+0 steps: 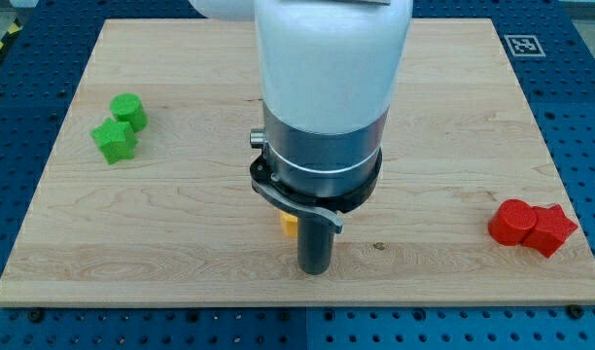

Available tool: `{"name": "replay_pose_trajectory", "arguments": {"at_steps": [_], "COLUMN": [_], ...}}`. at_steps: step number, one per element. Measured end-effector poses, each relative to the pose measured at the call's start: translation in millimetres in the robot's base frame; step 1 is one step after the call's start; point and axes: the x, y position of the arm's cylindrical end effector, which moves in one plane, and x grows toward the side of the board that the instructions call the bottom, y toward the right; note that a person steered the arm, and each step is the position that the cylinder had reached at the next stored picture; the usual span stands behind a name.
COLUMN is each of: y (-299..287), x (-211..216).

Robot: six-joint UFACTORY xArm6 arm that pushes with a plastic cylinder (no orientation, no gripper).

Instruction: Move the hexagon diagonal to the red circle

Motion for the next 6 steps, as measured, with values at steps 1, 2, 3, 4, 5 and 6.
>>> {"name": "replay_pose_trajectory", "arguments": {"at_steps": [1, 2, 3, 4, 5, 6], "y": [-14.8, -30.9, -30.9, -30.9, -28.9, -22.5], "x": [-2.9, -9.8, -10.0, -20.3, -44.5, -67.3]}}
